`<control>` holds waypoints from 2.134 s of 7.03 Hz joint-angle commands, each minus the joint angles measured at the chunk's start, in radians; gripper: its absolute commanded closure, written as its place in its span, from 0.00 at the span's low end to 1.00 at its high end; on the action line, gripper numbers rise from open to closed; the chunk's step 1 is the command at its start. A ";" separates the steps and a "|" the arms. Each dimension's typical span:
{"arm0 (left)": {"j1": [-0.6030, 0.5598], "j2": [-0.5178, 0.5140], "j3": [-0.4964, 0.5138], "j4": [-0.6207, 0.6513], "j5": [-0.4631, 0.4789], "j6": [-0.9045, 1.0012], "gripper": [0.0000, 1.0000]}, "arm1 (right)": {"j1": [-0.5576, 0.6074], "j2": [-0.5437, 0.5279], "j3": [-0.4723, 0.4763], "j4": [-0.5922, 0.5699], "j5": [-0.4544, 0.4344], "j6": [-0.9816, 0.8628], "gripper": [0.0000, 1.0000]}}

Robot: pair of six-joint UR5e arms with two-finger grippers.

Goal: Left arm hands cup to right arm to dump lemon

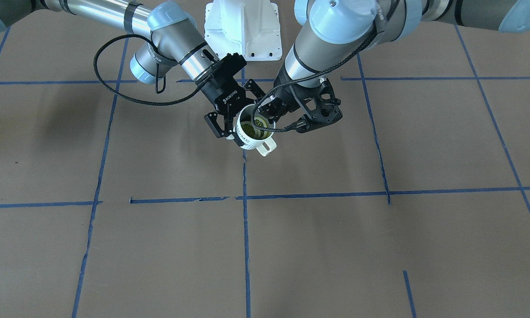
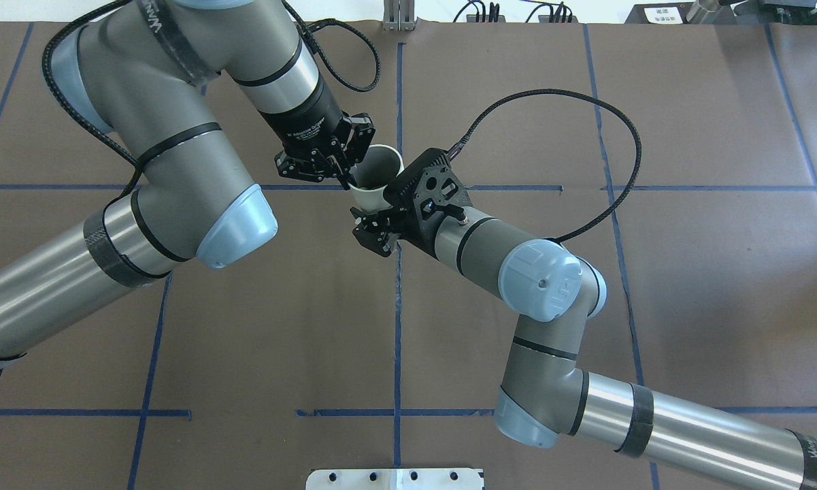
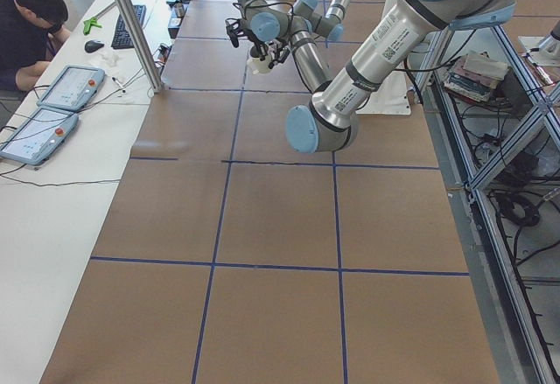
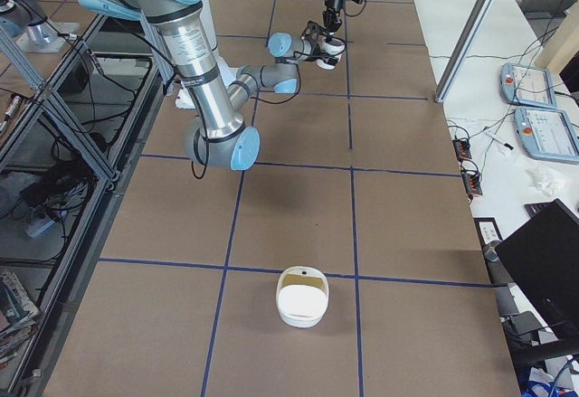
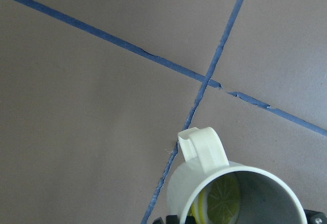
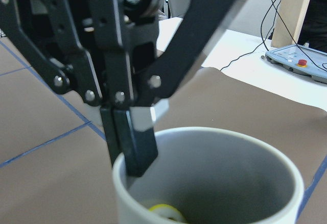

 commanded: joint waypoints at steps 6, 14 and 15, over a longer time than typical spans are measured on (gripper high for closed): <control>-0.102 0.038 -0.031 0.015 -0.089 0.070 0.00 | 0.005 -0.015 0.001 -0.010 0.000 0.109 0.71; -0.233 0.398 -0.125 0.044 0.055 0.782 0.00 | 0.211 -0.412 0.182 0.001 -0.011 0.194 0.91; -0.260 0.418 -0.126 0.084 0.055 0.862 0.00 | 0.234 -0.543 0.266 0.004 -0.009 0.239 0.88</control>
